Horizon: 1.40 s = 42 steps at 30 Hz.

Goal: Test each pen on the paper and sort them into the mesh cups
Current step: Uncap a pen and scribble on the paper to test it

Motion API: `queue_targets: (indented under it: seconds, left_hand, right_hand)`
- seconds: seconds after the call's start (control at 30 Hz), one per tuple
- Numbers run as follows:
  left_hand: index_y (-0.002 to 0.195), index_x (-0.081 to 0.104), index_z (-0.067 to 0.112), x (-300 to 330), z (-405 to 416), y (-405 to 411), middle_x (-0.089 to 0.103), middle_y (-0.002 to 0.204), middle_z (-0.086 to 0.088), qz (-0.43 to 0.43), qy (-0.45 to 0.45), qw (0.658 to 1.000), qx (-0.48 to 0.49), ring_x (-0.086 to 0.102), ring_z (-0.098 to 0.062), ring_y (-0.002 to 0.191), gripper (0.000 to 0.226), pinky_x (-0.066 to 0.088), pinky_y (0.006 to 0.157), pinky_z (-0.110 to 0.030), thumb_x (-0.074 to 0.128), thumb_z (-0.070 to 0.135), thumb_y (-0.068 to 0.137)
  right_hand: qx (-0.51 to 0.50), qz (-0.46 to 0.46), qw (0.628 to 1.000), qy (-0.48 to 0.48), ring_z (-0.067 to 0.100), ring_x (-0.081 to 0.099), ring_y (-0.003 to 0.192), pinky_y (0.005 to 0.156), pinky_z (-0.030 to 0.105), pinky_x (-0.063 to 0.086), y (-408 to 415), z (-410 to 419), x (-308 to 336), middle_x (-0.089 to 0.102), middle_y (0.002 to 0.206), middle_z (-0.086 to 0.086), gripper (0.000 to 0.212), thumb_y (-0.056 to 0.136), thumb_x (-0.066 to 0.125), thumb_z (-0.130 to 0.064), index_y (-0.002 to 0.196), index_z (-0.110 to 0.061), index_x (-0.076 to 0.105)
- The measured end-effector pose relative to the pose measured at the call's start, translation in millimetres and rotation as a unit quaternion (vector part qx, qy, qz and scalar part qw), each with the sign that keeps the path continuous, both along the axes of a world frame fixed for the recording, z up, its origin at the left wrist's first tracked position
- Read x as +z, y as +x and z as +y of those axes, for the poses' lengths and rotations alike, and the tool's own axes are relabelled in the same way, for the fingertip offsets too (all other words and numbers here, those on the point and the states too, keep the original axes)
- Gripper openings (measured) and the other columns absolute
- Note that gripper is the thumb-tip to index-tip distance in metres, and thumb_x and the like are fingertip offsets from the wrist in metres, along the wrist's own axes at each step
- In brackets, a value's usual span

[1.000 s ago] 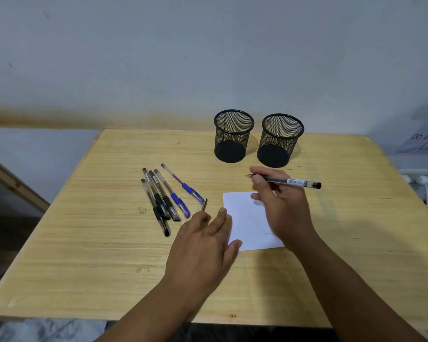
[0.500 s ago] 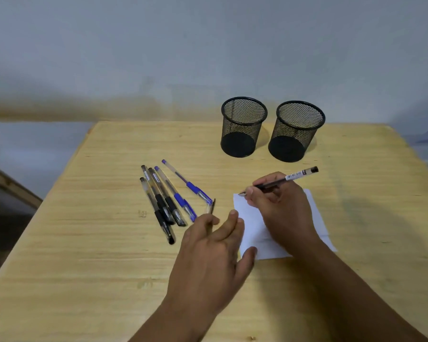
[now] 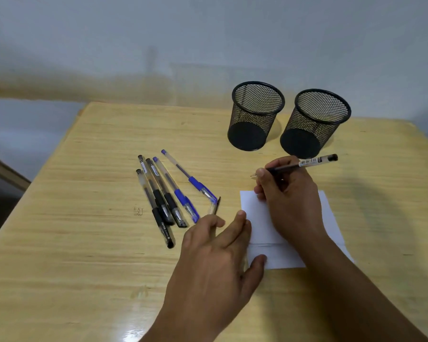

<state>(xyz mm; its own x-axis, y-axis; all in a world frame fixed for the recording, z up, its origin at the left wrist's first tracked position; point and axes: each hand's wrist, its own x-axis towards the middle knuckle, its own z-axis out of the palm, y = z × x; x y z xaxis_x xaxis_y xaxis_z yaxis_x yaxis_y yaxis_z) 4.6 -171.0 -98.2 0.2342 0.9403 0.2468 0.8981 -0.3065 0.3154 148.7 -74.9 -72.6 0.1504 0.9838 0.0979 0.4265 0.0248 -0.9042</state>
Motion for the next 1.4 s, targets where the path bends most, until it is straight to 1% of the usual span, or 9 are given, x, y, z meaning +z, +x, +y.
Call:
queue_targets:
  seconds: [0.2, 0.27, 0.47, 0.53, 0.63, 0.77, 1.1, 1.27, 1.4]
  left_hand:
    - [0.124, 0.067, 0.022, -1.2, 0.8, 0.9, 0.060, 0.134, 0.017, -0.010, 0.008, 1.000, -0.001, 0.049, -0.022, 0.110, 0.051, 0.035, 0.092, -0.035, 0.052, 0.054, 0.087]
    - [0.123, 0.067, 0.021, -1.0, 0.5, 0.6, 0.060, 0.133, 0.017, -0.017, 0.008, 1.000, 0.000, 0.050, -0.023, 0.110, 0.050, 0.037, 0.094, -0.036, 0.053, 0.054, 0.087]
    - [0.122, 0.068, 0.022, 0.3, 1.2, 1.2, 0.060, 0.133, 0.017, -0.026, -0.007, 1.000, 0.004, 0.049, -0.022, 0.111, 0.050, 0.046, 0.093, -0.040, 0.056, 0.053, 0.085]
    - [0.123, 0.068, 0.022, -0.4, 1.3, 1.3, 0.060, 0.134, 0.016, -0.025, -0.011, 1.000, 0.005, 0.049, -0.022, 0.112, 0.050, 0.046, 0.093, -0.042, 0.056, 0.053, 0.086]
    - [0.122, 0.068, 0.021, -2.1, 1.6, 1.7, 0.060, 0.134, 0.015, -0.028, -0.006, 1.000, 0.007, 0.050, -0.023, 0.111, 0.050, 0.047, 0.092, -0.043, 0.056, 0.052, 0.085]
    - [0.123, 0.067, 0.020, -3.1, 0.7, 2.9, 0.061, 0.133, 0.014, -0.021, 0.011, 1.000, 0.004, 0.050, -0.024, 0.109, 0.050, 0.045, 0.092, -0.041, 0.054, 0.052, 0.086]
    - [0.124, 0.067, 0.021, -0.8, 0.4, 2.6, 0.060, 0.134, 0.016, -0.018, -0.004, 1.000, 0.011, 0.049, -0.022, 0.111, 0.050, 0.046, 0.092, -0.040, 0.055, 0.052, 0.087]
    - [0.125, 0.067, 0.022, 0.1, 0.3, 3.1, 0.061, 0.133, 0.016, -0.019, -0.007, 1.000, 0.010, 0.048, -0.020, 0.112, 0.050, 0.046, 0.093, -0.039, 0.055, 0.052, 0.086]
    - [0.125, 0.067, 0.022, 0.6, 0.2, 3.2, 0.060, 0.133, 0.017, -0.016, -0.015, 1.000, 0.011, 0.047, -0.019, 0.112, 0.051, 0.045, 0.093, -0.038, 0.055, 0.053, 0.086]
  right_hand:
    - [0.024, 0.018, 1.000, -0.006, 0.004, 0.069, 0.067, 0.067, 0.014, 0.053, 3.5, 0.2, -0.4, 0.071, 0.072, -0.005, 0.004, 0.093, 0.063, -0.022, 0.094, -0.019, 0.060]
    - [0.024, 0.012, 1.000, 0.001, 0.005, 0.068, 0.071, 0.069, 0.016, 0.053, 4.5, -0.4, -0.5, 0.071, 0.075, -0.008, 0.003, 0.092, 0.065, -0.024, 0.092, -0.023, 0.063]
    - [0.029, -0.036, 0.998, 0.030, -0.006, 0.066, 0.080, 0.070, 0.003, 0.047, 4.8, -4.9, 1.5, 0.068, 0.079, -0.018, 0.006, 0.087, 0.071, -0.026, 0.089, -0.026, 0.065]
    - [0.036, -0.048, 0.998, 0.019, -0.004, 0.066, 0.079, 0.070, 0.006, 0.048, 4.9, -5.1, -0.4, 0.070, 0.078, -0.016, 0.007, 0.087, 0.070, -0.029, 0.088, -0.025, 0.065]
    - [0.029, -0.028, 0.999, 0.005, 0.000, 0.069, 0.079, 0.074, 0.018, 0.053, 5.5, -2.4, -3.2, 0.073, 0.079, -0.011, 0.007, 0.089, 0.069, -0.030, 0.086, -0.025, 0.063]
    - [0.039, -0.040, 0.998, 0.009, -0.003, 0.068, 0.077, 0.069, 0.007, 0.047, 5.7, -1.2, -3.3, 0.072, 0.075, -0.012, 0.008, 0.090, 0.068, -0.028, 0.088, -0.022, 0.062]
    - [0.036, -0.080, 0.996, 0.010, -0.003, 0.067, 0.075, 0.064, 0.004, 0.046, 5.6, -5.4, -5.0, 0.071, 0.075, -0.012, 0.014, 0.086, 0.070, -0.033, 0.086, -0.020, 0.066]
    - [0.034, -0.098, 0.994, 0.013, -0.012, 0.063, 0.078, 0.064, 0.001, 0.043, 3.5, -5.7, -5.9, 0.066, 0.071, -0.020, 0.015, 0.086, 0.071, -0.033, 0.086, -0.018, 0.068]
    - [0.039, -0.104, 0.993, 0.024, -0.014, 0.061, 0.076, 0.063, 0.001, 0.043, 1.0, -7.2, -4.9, 0.061, 0.068, -0.022, 0.013, 0.085, 0.073, -0.030, 0.082, -0.022, 0.063]
